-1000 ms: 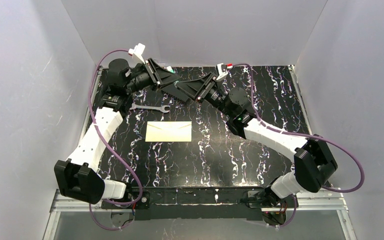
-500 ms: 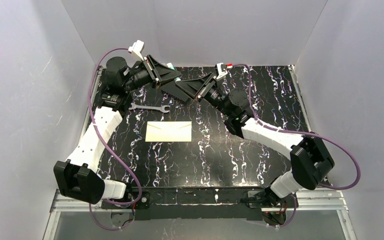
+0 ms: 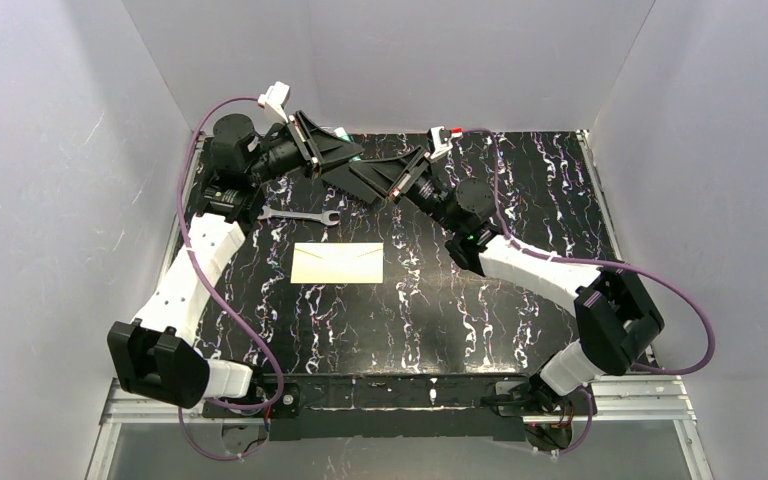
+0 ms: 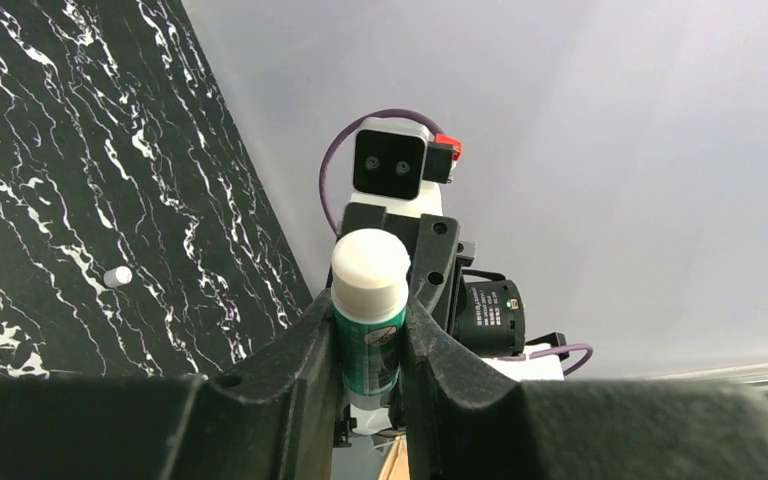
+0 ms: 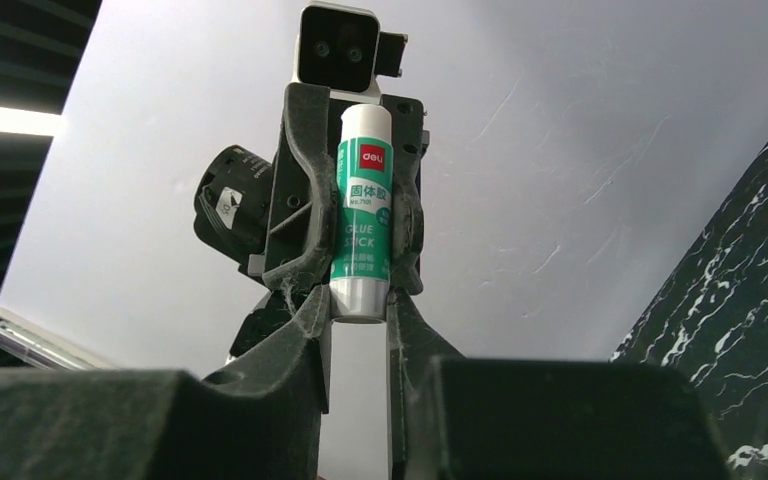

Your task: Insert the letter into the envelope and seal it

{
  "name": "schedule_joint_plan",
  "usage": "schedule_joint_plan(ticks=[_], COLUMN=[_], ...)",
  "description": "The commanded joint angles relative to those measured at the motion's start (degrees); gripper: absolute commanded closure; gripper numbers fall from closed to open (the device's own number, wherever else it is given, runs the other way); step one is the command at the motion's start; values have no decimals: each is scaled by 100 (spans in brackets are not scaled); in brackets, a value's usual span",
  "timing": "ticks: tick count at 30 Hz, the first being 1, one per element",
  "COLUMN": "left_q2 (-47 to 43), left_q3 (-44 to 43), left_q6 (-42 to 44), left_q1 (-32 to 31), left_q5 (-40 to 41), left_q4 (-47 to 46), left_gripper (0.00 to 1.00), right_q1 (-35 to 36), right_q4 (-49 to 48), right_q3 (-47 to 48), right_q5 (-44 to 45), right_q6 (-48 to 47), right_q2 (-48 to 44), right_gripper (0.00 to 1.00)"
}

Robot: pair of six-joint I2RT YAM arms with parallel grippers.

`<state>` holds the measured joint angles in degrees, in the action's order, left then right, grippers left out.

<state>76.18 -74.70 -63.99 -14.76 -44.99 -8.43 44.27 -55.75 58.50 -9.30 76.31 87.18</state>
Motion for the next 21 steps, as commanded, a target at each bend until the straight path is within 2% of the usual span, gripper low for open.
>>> schedule_joint_plan(ticks=[1,3,6,8,10,13,17,19,21], left_q2=[-268,-275,-266,-174,-64,89,398,505,580], left_q3=[8,52,51,-267,-445,-462,-605,-668,-718], left_q6=[93,120,258,727,1051,1129,1213,1266,1314], left_q1=[-18,-17,-17,-18,-17,0,8,13,15], left_q5=[-66,-18,200,628,928,1170,1388,1500,1543], left_q4=[-89,-89,139,1149,1962,2609,3491,3743,3805], left_gripper=[100,100,100,100,100,100,100,100,100], right_q1=[-28,-25,-13,20,52,118,468,736,835], right_q4=[-116,314,1771,2950,4062,5099,5785,5729,5643], right_q3=[226,356,790,1222,1629,2050,2457,2539,2652], right_q5=[29,-97,-347,-356,-104,563,1879,2547,2655], right_q6=[-132,-436,-1701,-3238,-4462,-5832,-7333,-8048,-8142], right_q2=[-35,-87,-168,-119,18,289,642,786,863], right_gripper=[87,98,99,99,99,99,99,99,99])
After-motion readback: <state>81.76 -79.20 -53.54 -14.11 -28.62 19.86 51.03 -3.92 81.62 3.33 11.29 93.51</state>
